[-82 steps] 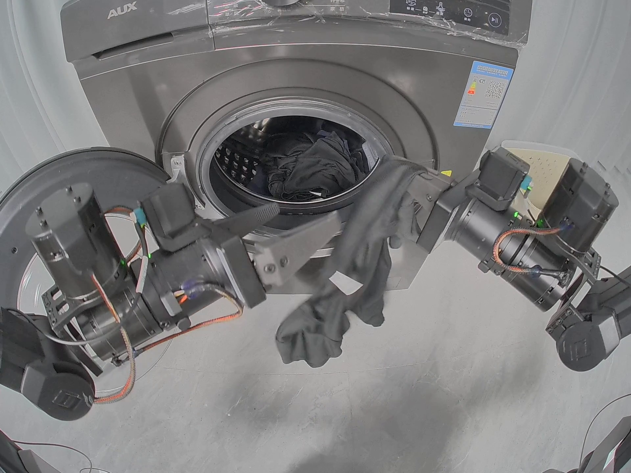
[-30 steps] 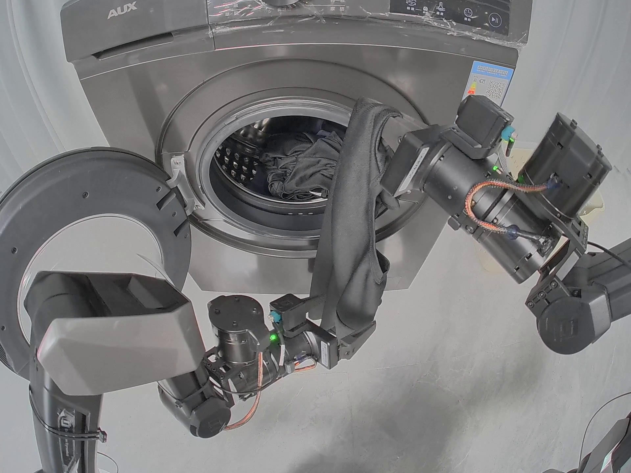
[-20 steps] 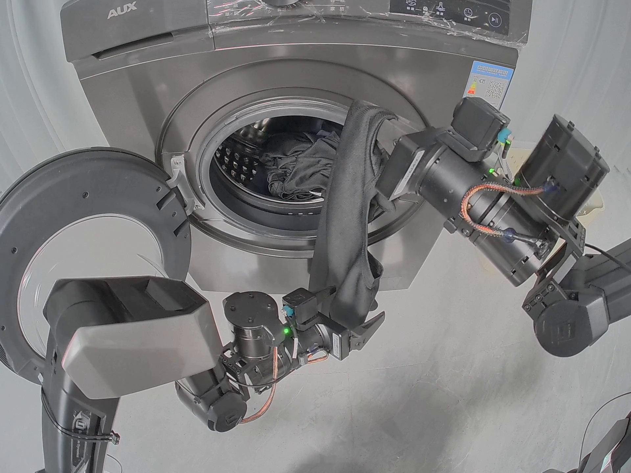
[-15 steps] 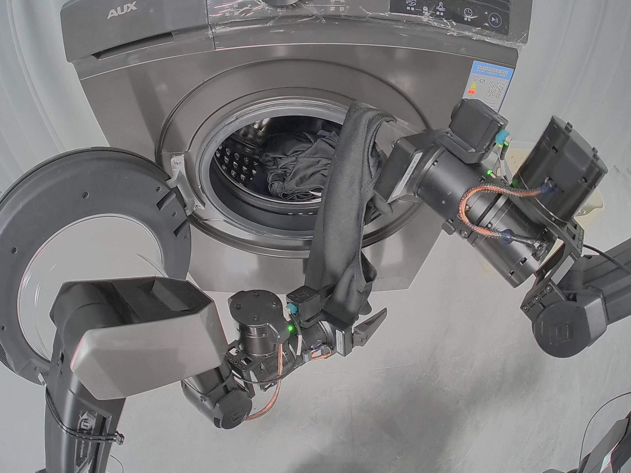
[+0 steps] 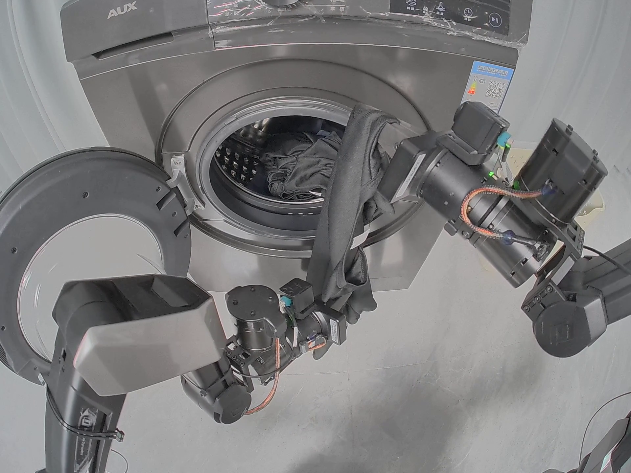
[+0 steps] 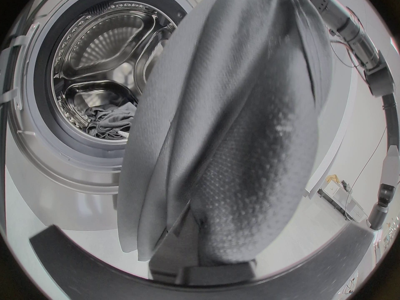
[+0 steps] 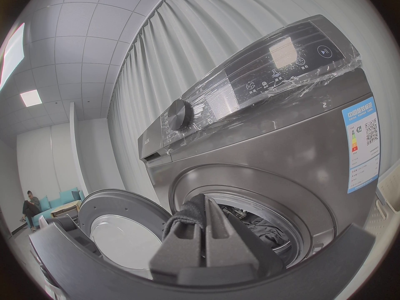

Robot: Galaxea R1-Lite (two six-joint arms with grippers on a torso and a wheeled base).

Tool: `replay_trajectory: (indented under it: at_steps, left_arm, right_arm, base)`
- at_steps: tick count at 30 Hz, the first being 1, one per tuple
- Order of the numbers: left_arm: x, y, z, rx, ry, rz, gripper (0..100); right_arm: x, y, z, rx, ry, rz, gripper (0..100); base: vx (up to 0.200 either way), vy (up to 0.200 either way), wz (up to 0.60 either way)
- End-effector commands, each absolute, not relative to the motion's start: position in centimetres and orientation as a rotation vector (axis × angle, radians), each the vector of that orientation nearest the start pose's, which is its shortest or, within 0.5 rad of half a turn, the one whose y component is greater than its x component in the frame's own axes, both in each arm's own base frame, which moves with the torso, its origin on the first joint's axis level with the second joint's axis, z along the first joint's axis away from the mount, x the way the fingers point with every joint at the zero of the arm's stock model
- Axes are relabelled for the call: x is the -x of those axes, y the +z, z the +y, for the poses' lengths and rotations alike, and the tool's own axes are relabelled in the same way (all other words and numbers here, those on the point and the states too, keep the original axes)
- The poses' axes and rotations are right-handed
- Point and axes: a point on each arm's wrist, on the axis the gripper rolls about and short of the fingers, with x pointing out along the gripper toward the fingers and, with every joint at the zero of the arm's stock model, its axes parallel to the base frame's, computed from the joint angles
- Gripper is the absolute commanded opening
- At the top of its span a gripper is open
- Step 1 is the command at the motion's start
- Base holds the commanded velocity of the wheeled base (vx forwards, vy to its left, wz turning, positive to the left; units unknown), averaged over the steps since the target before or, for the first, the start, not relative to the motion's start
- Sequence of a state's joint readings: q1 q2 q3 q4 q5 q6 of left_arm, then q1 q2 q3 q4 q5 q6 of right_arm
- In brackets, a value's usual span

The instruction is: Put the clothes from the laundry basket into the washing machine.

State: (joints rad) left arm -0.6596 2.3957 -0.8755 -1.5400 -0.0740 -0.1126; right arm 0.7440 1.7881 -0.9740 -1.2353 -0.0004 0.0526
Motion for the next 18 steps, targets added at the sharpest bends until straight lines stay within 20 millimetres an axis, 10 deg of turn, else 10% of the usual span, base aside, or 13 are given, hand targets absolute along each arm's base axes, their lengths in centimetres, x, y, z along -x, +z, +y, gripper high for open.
replay_trajectory:
  at_steps: [1, 18]
  left_arm:
    - [-30.0, 7.3, -23.3, 0.125, -0.745, -0.017, 0]
    - [-24.8, 15.5, -13.9, 0.159, -0.632, -0.147, 0]
  right_arm:
    - [-24.6, 26.3, 21.8, -0.219, 0.727, -0.388, 0]
    - [-22.4, 24.9, 15.3, -0.237, 0.618, -0.303, 0]
  base:
    - [0.000, 0.000, 0.00]
    - [0.000, 0.000, 0.00]
